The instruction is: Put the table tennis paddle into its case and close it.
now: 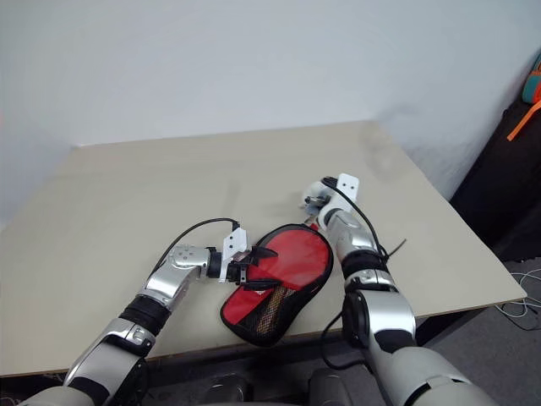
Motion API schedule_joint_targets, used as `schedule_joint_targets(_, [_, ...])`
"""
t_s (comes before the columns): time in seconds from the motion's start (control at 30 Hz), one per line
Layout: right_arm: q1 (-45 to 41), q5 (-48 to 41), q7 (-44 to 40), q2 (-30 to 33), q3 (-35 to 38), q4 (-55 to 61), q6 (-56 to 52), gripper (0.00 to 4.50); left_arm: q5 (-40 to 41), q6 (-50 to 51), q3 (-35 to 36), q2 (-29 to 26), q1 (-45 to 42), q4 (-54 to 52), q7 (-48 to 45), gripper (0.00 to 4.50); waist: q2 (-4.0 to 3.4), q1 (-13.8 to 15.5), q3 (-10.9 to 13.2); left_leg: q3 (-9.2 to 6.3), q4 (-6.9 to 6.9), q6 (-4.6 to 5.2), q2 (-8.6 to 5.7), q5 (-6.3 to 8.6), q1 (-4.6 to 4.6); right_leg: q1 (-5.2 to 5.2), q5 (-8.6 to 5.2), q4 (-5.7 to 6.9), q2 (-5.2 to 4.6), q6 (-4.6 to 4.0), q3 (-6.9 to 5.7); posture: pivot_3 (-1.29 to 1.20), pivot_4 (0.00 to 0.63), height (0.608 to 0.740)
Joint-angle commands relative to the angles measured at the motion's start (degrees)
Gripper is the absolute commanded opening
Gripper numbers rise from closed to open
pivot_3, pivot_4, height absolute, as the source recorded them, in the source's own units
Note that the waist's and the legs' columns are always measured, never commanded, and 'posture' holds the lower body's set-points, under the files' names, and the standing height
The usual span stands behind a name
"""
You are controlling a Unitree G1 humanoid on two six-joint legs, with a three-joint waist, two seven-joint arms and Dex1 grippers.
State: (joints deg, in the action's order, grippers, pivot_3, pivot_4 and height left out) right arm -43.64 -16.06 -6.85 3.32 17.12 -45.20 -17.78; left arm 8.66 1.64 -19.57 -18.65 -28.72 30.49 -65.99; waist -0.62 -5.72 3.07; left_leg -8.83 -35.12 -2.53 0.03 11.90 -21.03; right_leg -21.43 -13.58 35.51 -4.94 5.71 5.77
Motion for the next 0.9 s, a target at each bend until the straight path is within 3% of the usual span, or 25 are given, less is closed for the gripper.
schedule_joint_targets(0.03, [7.3,-2.9,2.3,3.0,2.6,19.3,-5.2,0.01,-6.6,2.8,-4.6,-1.6,2.2,4.9,-0.3,4.05,-0.09,0.0,0.0,0.01,-0.02,0.00,0.00,0.00,-0.04,-0.03,-0.01,0.00,-0.01,0.02,0.01,0.00,0.000,0.740])
schedule_joint_targets(0.27, [23.6,-10.0,6.4,3.3,6.8,47.9,-14.7,0.01,-7.2,2.2,-5.7,-1.0,0.1,7.3,-2.0,4.05,-0.14,0.7,0.0,-0.02,-0.03,-0.03,-0.03,0.02,-0.63,-0.51,-0.03,-0.13,-0.07,0.04,-0.05,0.00,0.000,0.740])
schedule_joint_targets(0.43, [32.2,-14.3,7.4,3.4,8.1,61.5,-18.1,0.01,-7.8,0.8,-6.4,-0.4,-1.7,10.4,-3.1,4.05,-0.15,1.8,0.0,0.01,-0.03,-0.03,-0.03,0.02,-0.81,-0.75,-0.03,-0.17,-0.09,0.04,-0.07,0.00,0.000,0.740])
schedule_joint_targets(0.67, [45.5,-18.0,3.7,3.6,2.7,74.9,-21.1,0.01,-8.5,-1.4,-6.9,0.7,-3.8,14.4,-4.2,4.05,-0.12,2.9,0.0,0.05,0.00,-0.05,0.00,0.03,-1.04,-0.73,-0.02,-0.64,-0.11,0.06,-0.09,0.00,0.000,0.740])
schedule_joint_targets(0.9, [54.7,-17.4,3.6,1.6,-1.3,77.2,-19.8,0.01,-8.9,-2.4,-7.0,1.3,-4.6,16.1,-4.8,4.05,0.01,2.8,0.0,0.09,-0.04,-0.14,0.13,0.09,-0.98,-0.67,-0.02,-0.72,-0.11,0.06,-0.15,0.00,0.000,0.740])
